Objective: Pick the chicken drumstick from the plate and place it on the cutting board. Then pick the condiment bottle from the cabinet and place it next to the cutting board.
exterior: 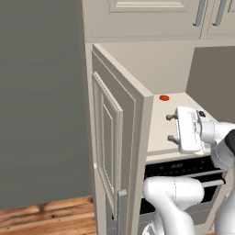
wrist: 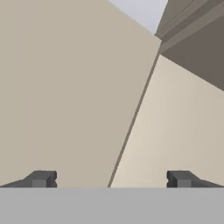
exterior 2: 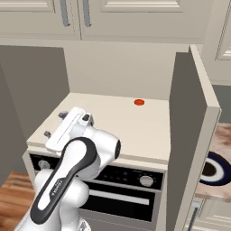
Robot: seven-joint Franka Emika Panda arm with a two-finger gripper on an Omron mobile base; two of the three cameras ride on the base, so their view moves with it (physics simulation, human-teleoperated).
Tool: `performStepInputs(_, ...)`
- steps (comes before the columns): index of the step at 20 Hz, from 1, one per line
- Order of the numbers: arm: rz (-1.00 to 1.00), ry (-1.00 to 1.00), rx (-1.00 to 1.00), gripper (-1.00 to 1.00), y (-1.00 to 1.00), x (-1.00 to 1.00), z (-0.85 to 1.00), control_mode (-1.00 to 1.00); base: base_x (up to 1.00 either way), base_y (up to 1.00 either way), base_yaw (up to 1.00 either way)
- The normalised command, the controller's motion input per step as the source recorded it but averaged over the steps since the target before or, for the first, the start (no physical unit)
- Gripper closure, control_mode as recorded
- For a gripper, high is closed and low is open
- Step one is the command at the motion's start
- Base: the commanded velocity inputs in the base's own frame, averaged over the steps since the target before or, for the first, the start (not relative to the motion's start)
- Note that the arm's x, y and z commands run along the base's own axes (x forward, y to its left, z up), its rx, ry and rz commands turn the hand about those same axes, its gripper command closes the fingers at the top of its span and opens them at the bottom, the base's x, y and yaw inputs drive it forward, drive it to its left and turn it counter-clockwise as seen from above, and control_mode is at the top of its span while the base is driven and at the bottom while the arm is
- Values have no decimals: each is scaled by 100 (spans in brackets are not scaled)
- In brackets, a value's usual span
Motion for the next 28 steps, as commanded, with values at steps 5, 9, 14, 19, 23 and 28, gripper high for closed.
performStepInputs(5, 0, -7, 0, -100, 12, 4, -14, -100, 0, 0, 0)
performStepInputs(9, -1, -2, 0, -100, 0, 8, -9, -100, 0, 0, 0)
performStepInputs(14, -2, -3, 0, -100, 0, 15, -7, -100, 0, 0, 0)
performStepInputs(19, -3, 0, 0, -100, 3, 20, -1, -100, 0, 0, 0)
performStepInputs(23, -3, 0, 0, -100, 12, 15, 0, -100, 0, 0, 0)
performStepInputs(28, -2, 0, 0, -100, 15, 13, -3, -100, 0, 0, 0)
